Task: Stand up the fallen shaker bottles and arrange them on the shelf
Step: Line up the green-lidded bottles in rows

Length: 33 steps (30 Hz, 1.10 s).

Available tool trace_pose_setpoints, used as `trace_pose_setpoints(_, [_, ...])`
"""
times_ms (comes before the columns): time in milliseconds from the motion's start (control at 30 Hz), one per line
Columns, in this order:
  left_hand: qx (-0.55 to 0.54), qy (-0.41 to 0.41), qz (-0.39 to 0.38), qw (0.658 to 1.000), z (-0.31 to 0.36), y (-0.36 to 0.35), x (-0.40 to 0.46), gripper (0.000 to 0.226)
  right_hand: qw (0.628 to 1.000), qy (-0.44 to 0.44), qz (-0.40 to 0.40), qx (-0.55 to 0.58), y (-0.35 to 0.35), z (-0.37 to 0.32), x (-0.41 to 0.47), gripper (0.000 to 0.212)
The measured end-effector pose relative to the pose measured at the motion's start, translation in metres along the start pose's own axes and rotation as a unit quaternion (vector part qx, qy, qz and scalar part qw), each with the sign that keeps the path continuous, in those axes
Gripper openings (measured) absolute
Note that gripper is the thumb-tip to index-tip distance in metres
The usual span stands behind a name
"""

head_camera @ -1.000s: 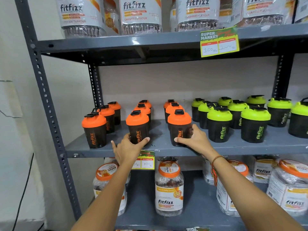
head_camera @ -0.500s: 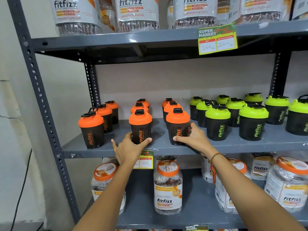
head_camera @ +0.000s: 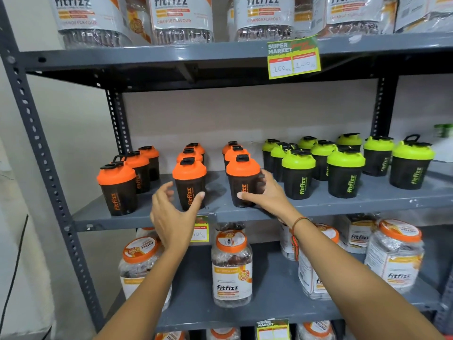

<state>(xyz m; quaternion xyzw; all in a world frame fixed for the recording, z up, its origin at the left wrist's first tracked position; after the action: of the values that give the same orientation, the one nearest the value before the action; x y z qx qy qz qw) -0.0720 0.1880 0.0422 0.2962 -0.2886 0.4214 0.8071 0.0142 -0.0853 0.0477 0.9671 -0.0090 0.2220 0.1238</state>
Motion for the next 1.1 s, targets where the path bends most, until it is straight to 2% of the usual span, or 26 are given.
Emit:
trace_pose_setpoints(100, [-0.037, -0.072, 0.016, 0.997, 0.038, 0.000, -0.014, 0.053, 0.997, 0.038, 0.068, -0.014, 0.016, -0.002, -0.015, 0.094])
trace_pose_setpoints(233, [-0.097, -0.168, -0.035, 0.980, 0.098, -0.024, -0.045, 0.036, 0.965, 0.173, 0.190, -0.048, 0.056, -0.016, -0.041, 0.040])
trace_pose_setpoints(333, [-0.124, -0.191, -0.109, 0.967, 0.135, -0.054, -0.074, 0.034, 0.930, 0.238, 0.267, -0.085, 0.095, -0.026, -0.058, 0.018])
trace_pose_setpoints(467, [-0.116, -0.201, -0.202, 0.951, 0.168, -0.099, -0.099, 0.043, 0.887, 0.256, 0.368, -0.107, 0.153, -0.026, -0.075, 0.019])
trace_pose_setpoints(567, [-0.044, -0.166, -0.265, 0.949, 0.175, -0.136, -0.101, 0.066, 0.883, 0.215, 0.402, -0.108, 0.197, -0.013, -0.075, 0.034])
trace_pose_setpoints(633, [0.011, -0.124, -0.321, 0.939, 0.173, -0.162, -0.099, 0.088, 0.891, 0.175, 0.401, -0.119, 0.220, 0.003, -0.071, 0.051])
trace_pose_setpoints(700, [0.052, -0.074, -0.365, 0.926, 0.168, -0.184, -0.096, 0.108, 0.914, 0.110, 0.366, -0.135, 0.237, 0.024, -0.058, 0.074])
trace_pose_setpoints(767, [0.081, -0.035, -0.382, 0.920, 0.163, -0.199, -0.092, 0.120, 0.946, 0.030, 0.292, -0.136, 0.248, 0.046, -0.039, 0.100])
trace_pose_setpoints(833, [0.101, -0.015, -0.386, 0.917, 0.163, -0.211, -0.088, 0.125, 0.967, -0.034, 0.209, -0.144, 0.253, 0.065, -0.022, 0.116])
trace_pose_setpoints(867, [0.102, -0.007, -0.388, 0.916, 0.164, -0.216, -0.086, 0.125, 0.970, -0.048, 0.176, -0.158, 0.254, 0.070, -0.014, 0.116])
trace_pose_setpoints(967, [0.093, 0.013, -0.394, 0.914, 0.167, -0.226, -0.084, 0.117, 0.968, -0.057, 0.127, -0.207, 0.259, 0.076, 0.002, 0.098])
trace_pose_setpoints(1100, [0.096, 0.022, -0.389, 0.916, 0.170, -0.230, -0.085, 0.098, 0.974, -0.053, 0.090, -0.199, 0.259, 0.078, 0.013, 0.100])
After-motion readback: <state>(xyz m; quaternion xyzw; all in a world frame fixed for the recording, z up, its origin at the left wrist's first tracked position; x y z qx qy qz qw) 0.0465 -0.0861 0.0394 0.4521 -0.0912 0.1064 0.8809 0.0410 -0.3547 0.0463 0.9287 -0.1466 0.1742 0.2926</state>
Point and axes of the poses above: each hand's wrist, its own x-axis towards the middle knuckle, its own y-axis out of the back of the hand, z = x × y, the point moved 7 cm from there along x, towards the middle knuckle, and after that the axes turned 11 degrees about x, right-handed, at the moved point
